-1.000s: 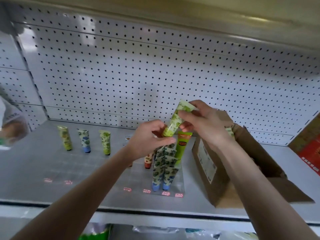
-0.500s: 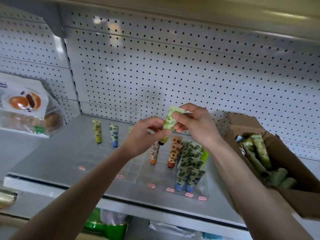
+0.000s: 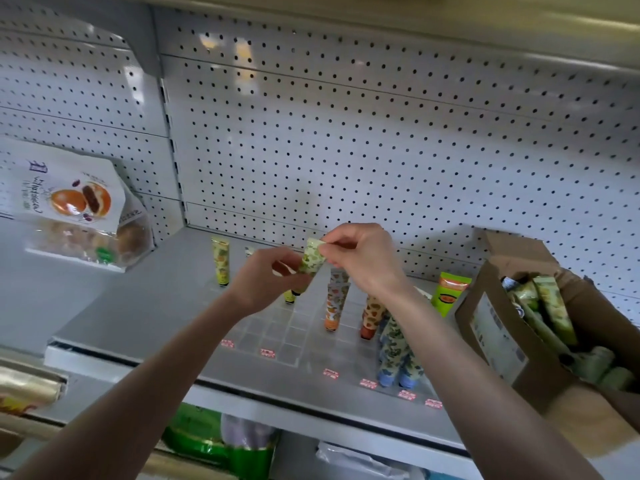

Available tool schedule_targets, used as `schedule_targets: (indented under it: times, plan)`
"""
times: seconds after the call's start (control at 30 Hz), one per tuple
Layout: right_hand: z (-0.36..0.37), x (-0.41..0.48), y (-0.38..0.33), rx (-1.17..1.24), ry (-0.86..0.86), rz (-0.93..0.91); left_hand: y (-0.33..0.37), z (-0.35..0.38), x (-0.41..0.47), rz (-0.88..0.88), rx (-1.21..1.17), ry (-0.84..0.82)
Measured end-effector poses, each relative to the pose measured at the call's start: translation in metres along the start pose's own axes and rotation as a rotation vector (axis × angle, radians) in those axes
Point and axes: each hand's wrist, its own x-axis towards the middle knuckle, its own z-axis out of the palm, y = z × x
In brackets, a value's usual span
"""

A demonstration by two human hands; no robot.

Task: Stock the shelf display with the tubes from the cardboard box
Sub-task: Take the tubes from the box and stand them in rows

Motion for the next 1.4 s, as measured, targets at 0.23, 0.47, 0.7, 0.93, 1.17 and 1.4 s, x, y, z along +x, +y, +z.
schedule_targets:
  times: [0.23, 0.47, 0.7, 0.93, 1.17, 1.4]
  plan:
    - [0.038, 0.005, 0.003, -0.075, -0.02, -0.023, -0.031, -0.015, -0.002, -0.085, 0.021, -0.009]
    - [0.059, 0.01, 0.01, -0.168, -0.024, 0.017, -0.054, -0.02, 0.004, -0.093, 0.093, -0.109]
    - [0.07, 0.014, 0.015, -0.239, -0.03, 0.059, -0.06, -0.016, 0.005, -0.085, 0.123, -0.161]
    - [0.074, 0.015, 0.017, -0.285, -0.031, 0.094, -0.072, -0.016, 0.01, -0.061, 0.141, -0.184]
    - [0.081, 0.016, 0.02, -0.334, -0.075, 0.124, -0.083, -0.013, 0.009, -0.077, 0.143, -0.193]
    - [0.081, 0.017, 0.019, -0.354, -0.078, 0.128, -0.082, -0.012, 0.008, -0.074, 0.159, -0.174]
